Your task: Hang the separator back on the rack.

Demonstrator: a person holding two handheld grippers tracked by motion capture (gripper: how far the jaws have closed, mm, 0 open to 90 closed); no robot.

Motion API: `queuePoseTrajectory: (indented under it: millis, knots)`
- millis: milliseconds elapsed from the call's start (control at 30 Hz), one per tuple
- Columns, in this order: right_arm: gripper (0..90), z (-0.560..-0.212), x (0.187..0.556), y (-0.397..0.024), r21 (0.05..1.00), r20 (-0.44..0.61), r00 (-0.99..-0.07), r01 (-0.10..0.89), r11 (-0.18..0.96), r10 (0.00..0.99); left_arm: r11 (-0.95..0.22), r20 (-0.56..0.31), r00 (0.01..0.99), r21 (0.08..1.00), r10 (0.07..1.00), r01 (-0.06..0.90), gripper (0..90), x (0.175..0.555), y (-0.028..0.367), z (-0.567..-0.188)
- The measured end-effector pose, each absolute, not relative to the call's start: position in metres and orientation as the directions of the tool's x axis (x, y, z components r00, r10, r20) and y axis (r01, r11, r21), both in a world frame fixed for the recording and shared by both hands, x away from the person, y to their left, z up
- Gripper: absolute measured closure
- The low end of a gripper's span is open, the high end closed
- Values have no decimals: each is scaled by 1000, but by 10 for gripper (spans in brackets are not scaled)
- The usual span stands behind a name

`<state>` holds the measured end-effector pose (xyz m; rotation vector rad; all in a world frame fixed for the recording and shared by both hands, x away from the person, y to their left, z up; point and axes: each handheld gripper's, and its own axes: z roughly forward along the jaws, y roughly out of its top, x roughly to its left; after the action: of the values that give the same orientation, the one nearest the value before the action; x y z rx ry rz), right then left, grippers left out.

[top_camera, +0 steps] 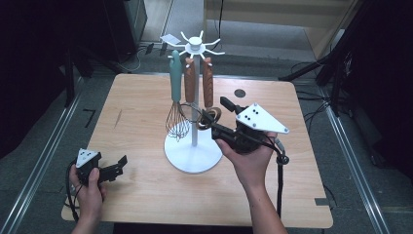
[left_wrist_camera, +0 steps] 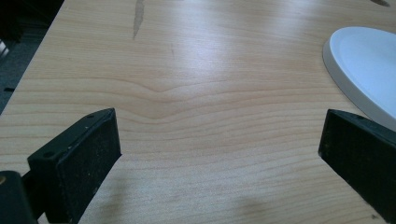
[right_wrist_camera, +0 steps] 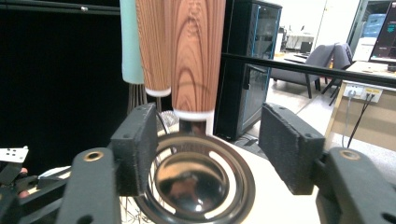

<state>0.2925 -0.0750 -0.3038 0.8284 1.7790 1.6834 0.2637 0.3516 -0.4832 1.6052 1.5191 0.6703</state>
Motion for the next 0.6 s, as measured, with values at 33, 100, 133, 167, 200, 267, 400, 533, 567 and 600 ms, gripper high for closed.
queuePoseTrajectory:
  millis: [33, 100, 133, 167, 200, 267, 400, 533, 567, 600]
  knots:
    - [349, -306, 291, -76, 998, 16, -646, 51, 23, 763, 51, -149, 135, 834, 980, 550, 0, 264, 352, -483]
    - [315, -310, 290, -78, 999, 6, -626, 42, 26, 780, 48, -147, 136, 834, 980, 550, 0, 264, 352, -483]
    - [300, -312, 290, -79, 998, 17, -625, 55, 22, 781, 49, -147, 136, 834, 980, 550, 0, 264, 351, -483]
    - [293, -314, 290, -81, 998, 26, -624, 65, 19, 781, 49, -146, 135, 835, 980, 548, 0, 264, 351, -483]
    - [287, -316, 290, -83, 998, 29, -625, 68, 18, 780, 48, -145, 136, 835, 980, 549, 0, 264, 351, -483]
    - [264, -319, 289, -86, 997, 43, -619, 82, 11, 784, 47, -145, 136, 835, 980, 549, 0, 263, 351, -483]
    - [221, -327, 289, -95, 996, 52, -606, 94, 6, 794, 48, -145, 135, 835, 980, 548, 0, 264, 351, -483]
    - [197, -333, 288, -103, 994, 64, -598, 109, 2, 799, 47, -145, 136, 835, 980, 548, 0, 263, 351, -483]
    - [189, -335, 288, -104, 994, 65, -596, 111, 2, 800, 46, -144, 136, 835, 980, 549, 0, 263, 351, -483]
    - [179, -336, 288, -106, 994, 63, -593, 110, 3, 802, 46, -144, 136, 835, 980, 549, 0, 263, 351, -483]
